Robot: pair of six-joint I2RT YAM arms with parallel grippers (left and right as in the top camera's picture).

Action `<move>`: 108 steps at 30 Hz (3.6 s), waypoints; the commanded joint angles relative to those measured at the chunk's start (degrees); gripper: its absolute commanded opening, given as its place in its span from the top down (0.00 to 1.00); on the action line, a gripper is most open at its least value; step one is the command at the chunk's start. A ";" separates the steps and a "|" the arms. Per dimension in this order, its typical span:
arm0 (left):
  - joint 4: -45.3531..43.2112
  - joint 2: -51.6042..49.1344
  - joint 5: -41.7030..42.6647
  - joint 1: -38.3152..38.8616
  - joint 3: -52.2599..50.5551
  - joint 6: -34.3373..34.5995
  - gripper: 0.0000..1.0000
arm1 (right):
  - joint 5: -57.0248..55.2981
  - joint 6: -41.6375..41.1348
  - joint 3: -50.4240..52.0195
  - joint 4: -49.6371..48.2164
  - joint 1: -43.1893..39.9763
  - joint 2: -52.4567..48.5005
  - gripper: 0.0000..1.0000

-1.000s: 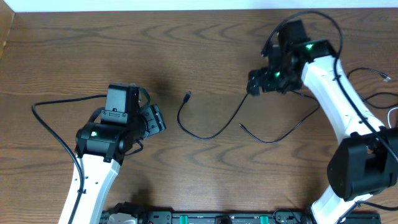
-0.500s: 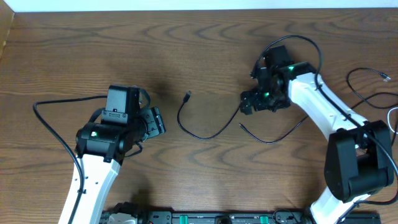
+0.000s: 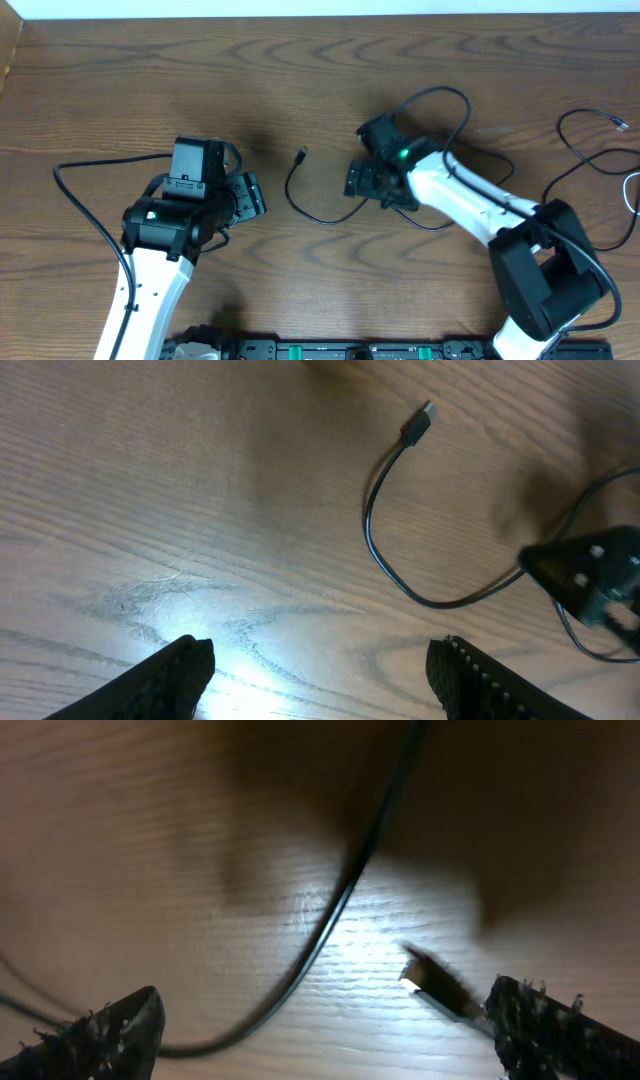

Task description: Untangle cables

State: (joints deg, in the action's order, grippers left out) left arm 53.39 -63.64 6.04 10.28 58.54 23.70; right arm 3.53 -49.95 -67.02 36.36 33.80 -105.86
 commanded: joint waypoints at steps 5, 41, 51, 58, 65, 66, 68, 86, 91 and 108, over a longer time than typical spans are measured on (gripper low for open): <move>0.17 0.09 -0.26 -0.24 0.94 -1.01 0.26 | -5.51 -19.93 5.20 -12.02 5.11 0.59 0.42; 1.16 0.09 -0.31 -0.24 0.94 -1.20 0.26 | -16.96 -9.81 9.77 6.25 -8.26 17.66 0.99; 1.20 0.09 -0.28 -0.24 0.94 -2.27 0.26 | -21.73 -9.77 9.88 17.94 -8.61 17.64 0.12; 1.20 0.09 -0.28 -0.24 0.94 -3.39 0.26 | -22.05 -9.77 11.78 22.71 -9.11 17.64 0.11; 1.18 0.09 -0.28 -0.24 0.94 -3.39 0.26 | -21.86 -9.62 21.51 10.12 -8.96 17.64 0.15; 1.18 0.09 -0.28 -0.24 0.94 -3.39 0.26 | -21.81 -8.72 23.21 6.80 -8.96 17.64 0.17; 1.20 0.09 -0.26 -0.24 0.94 -3.56 0.26 | -21.79 -7.56 25.59 1.90 -8.96 17.64 0.18; 1.25 0.09 0.83 -0.24 0.94 -3.54 0.26 | -21.49 -7.17 30.73 -13.49 -8.96 17.57 0.99; 1.46 0.09 0.81 -0.24 0.94 -3.56 0.26 | -19.69 -6.25 30.71 -16.65 -8.96 17.57 0.99; 0.55 0.09 0.81 -0.24 0.94 -3.54 0.26 | 5.29 2.54 30.71 -32.94 -8.94 17.57 0.99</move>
State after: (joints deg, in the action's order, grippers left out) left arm 53.93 -63.64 6.33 10.28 58.54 20.91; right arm 0.54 -49.84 -36.51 5.72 25.04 -88.03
